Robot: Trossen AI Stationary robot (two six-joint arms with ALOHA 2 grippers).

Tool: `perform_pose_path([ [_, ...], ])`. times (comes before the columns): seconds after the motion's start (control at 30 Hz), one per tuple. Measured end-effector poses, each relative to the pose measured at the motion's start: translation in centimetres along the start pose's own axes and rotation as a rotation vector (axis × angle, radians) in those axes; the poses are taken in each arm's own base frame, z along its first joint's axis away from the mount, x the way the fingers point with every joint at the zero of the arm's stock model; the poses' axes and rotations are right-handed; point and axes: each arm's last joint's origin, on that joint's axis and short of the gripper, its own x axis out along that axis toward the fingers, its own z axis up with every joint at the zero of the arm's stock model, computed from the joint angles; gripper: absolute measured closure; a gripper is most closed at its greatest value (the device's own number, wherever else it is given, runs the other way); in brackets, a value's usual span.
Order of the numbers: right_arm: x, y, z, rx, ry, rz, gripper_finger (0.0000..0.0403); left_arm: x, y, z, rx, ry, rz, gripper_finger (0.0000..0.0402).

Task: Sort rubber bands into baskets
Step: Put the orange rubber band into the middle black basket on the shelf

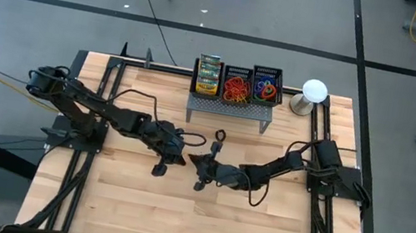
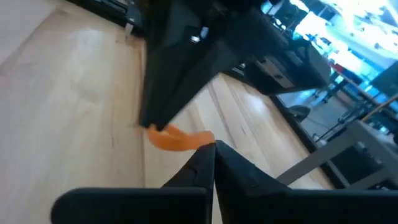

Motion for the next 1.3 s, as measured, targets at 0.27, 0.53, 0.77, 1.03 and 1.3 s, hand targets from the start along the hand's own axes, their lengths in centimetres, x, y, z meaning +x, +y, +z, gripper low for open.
perform_pose_path([
  [0.27, -0.6, 0.4, 0.2, -0.099, 0.031, -0.081, 0.0398, -1.3, 0.2, 0.1, -0.022, 0.021, 0.113, 0.0297],
  [0.53, -1.7, -0.3, 1.7, -0.142, 0.069, -0.156, 0.0401, -4.3, -0.1, 0.6, 0.010, 0.009, 0.170, 0.0220],
  [0.77, -5.3, -3.8, 5.8, -0.216, 0.150, -0.283, 0.0401, -6.4, 0.0, -0.8, 0.036, -0.058, 0.252, 0.0220],
  [1.03, -11.8, -13.1, 10.9, -0.069, 0.137, -0.441, 0.0402, -6.7, 1.1, -5.6, 0.022, -0.285, 0.358, 0.0267],
  [1.3, -12.6, -20.5, 10.4, 0.003, 0.176, -0.596, 0.0403, -7.7, 3.4, -9.2, -0.072, -0.552, 0.586, 0.0278],
])
